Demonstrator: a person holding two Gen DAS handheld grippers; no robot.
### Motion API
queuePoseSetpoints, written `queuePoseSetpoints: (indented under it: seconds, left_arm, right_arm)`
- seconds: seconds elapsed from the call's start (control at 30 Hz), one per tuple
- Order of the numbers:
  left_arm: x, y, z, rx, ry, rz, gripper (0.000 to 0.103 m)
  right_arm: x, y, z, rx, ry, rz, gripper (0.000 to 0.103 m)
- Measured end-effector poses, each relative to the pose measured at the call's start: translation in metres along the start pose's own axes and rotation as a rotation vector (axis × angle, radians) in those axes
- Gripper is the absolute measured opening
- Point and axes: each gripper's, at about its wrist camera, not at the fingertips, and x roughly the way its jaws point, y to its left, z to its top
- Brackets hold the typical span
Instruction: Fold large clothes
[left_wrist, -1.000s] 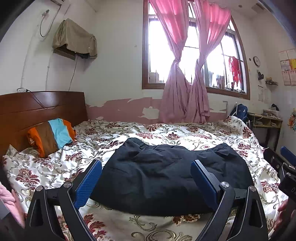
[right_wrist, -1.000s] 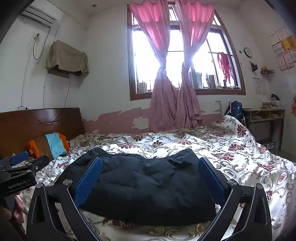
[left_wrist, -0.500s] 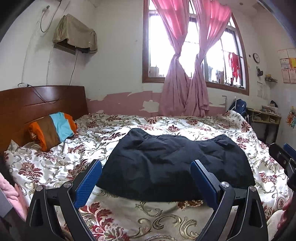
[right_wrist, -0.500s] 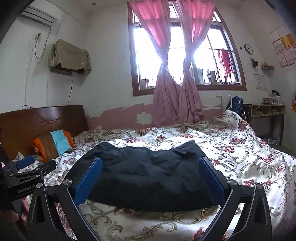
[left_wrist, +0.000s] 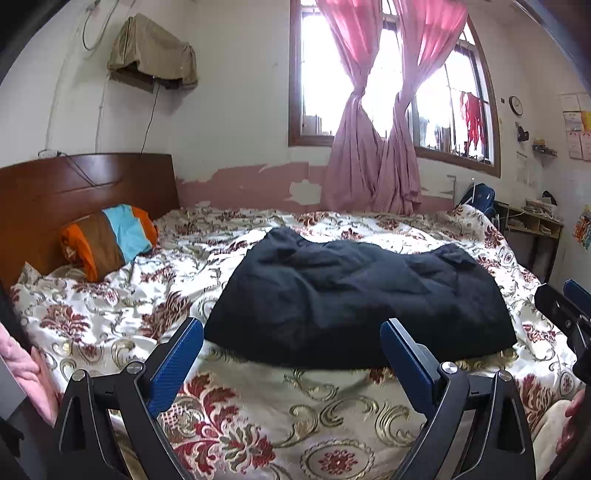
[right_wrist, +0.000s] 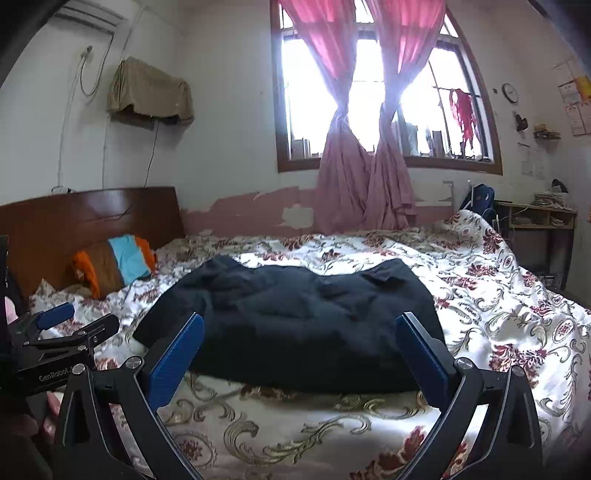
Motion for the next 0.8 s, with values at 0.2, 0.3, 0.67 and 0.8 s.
queuePoseSetpoints:
  seconds: [0.2,0.3,0.67,0.8]
  left_arm:
    - [0.007,0.010,-0.016,-0.007,0.040,0.016,0.097]
    - [0.009,0.011,-0.021,0.002,0.053,0.032,0.097]
    - [0.013,0.004,-0.026,0.015,0.070,0.025,0.097]
    - [0.013,0.003,-0.026,0.016,0.071,0.026,0.097]
  right_arm:
    - [0.008,0.001,-0.014,0.001,0.053,0.000,0.101]
    - [0.013,-0.002,-0.020,0.010,0.080,-0.007,0.101]
    - [0.019,-0.011,-0.026,0.029,0.104,-0.020,0.101]
    - [0.019,-0.011,-0.026,0.028,0.104,-0.019,0.101]
